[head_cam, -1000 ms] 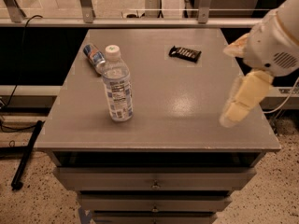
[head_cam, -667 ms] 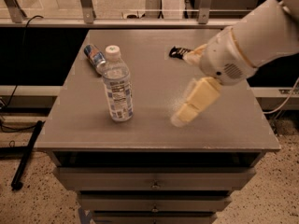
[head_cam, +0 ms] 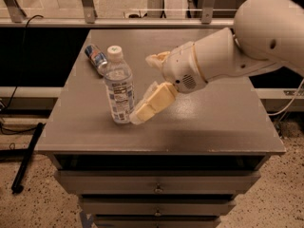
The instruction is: Knock blue plastic bottle over
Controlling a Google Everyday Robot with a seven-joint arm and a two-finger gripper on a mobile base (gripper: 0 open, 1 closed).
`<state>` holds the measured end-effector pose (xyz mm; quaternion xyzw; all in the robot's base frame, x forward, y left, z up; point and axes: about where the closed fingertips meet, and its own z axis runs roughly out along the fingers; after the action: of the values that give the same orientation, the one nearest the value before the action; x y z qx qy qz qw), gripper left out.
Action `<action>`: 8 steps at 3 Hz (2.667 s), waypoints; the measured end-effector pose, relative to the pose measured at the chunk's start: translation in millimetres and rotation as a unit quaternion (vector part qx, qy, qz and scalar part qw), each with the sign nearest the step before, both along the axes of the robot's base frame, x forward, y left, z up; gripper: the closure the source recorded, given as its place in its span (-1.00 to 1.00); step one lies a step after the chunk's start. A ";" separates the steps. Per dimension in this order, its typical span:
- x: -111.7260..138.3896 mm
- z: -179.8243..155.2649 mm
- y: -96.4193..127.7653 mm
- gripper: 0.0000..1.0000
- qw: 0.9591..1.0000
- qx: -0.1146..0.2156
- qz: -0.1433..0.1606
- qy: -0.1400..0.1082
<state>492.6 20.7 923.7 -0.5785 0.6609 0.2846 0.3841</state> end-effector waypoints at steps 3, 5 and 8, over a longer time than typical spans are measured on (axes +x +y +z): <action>25.3 -1.9 66.1 0.00 0.986 0.164 0.009 0.035; 66.8 60.8 -11.8 1.00 0.992 0.112 -0.025 -0.045; 91.4 27.7 -62.5 1.00 0.959 -0.226 0.051 -0.160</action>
Offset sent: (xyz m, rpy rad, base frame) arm 0.0362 0.0679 -0.0094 0.3805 0.0445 0.0157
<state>584.0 -41.8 951.4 -0.7214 0.6073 0.0504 0.3290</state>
